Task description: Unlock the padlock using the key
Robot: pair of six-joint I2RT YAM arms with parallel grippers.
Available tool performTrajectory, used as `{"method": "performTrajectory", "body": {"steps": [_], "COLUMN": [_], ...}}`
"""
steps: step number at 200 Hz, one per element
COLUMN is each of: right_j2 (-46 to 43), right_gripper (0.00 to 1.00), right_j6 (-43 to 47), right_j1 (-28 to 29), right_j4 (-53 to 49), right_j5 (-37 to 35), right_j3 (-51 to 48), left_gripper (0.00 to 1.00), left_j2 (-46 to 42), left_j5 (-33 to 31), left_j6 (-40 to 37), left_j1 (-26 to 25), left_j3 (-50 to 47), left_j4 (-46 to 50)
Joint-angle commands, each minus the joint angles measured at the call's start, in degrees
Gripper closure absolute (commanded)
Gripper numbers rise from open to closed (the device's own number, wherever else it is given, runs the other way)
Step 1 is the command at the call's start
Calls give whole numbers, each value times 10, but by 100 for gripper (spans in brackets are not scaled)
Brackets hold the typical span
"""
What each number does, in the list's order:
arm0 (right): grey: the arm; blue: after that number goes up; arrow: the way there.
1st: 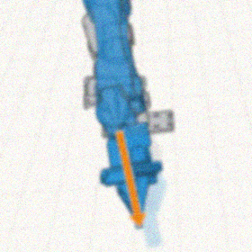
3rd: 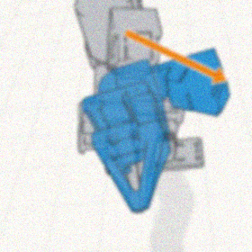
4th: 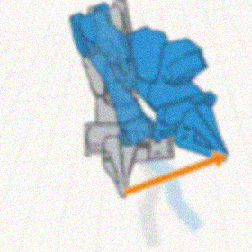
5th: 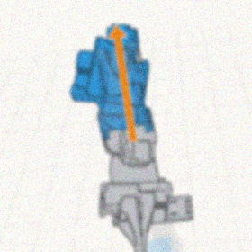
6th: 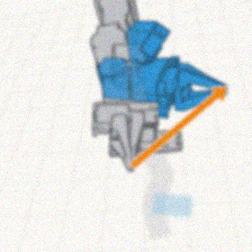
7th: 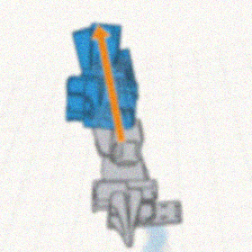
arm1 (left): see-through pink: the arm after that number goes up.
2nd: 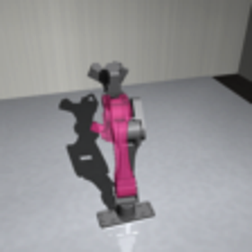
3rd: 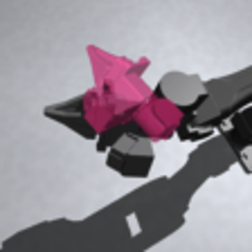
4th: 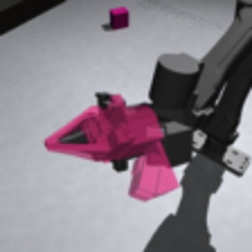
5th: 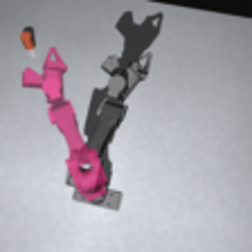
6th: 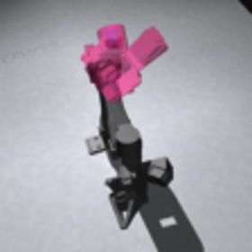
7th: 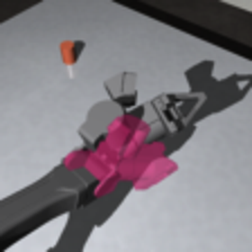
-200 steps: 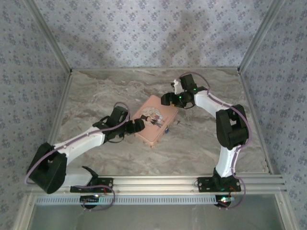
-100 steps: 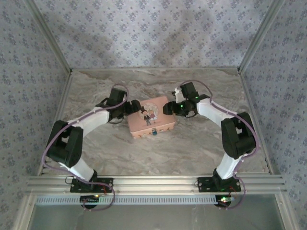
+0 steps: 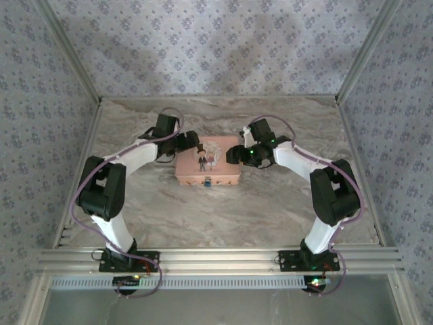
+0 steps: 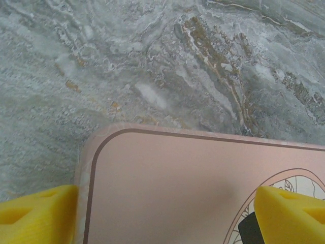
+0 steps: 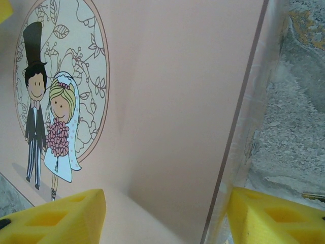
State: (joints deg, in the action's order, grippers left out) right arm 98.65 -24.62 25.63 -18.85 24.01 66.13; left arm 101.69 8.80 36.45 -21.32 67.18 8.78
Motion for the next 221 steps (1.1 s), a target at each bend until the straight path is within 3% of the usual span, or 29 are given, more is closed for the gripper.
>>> {"method": "performTrajectory", "body": {"steps": [1, 52, 91, 139, 168, 181, 221], "right_j2": [7, 9, -39, -111, -90, -72, -10], "right_gripper": [35, 32, 27, 30, 38, 46, 53], "right_j6": [-4, 6, 20, 21, 20, 20, 14], "right_j1": [4, -14, -30, -42, -35, -33, -31], "right_j4": [29, 12, -32, -119, -153, -153, -134], "right_j5": [6, -5, -41, -157, -227, -229, -230], "right_j3": [5, 15, 3, -20, -11, -13, -9], "left_gripper": [12, 11, 9, 10, 12, 12, 13], "left_j2": [9, -3, -43, -120, -176, -201, -276], "left_j5": [75, 55, 40, 5, 24, 27, 12], "left_j6": [-3, 5, -5, -41, -32, -27, 4], "left_j1": [-14, -9, 29, 53, 35, 14, -45], "left_j3": [18, 17, -8, -44, -99, -124, -193], "left_j4": [-21, -16, 3, 52, 51, 53, 57]}}
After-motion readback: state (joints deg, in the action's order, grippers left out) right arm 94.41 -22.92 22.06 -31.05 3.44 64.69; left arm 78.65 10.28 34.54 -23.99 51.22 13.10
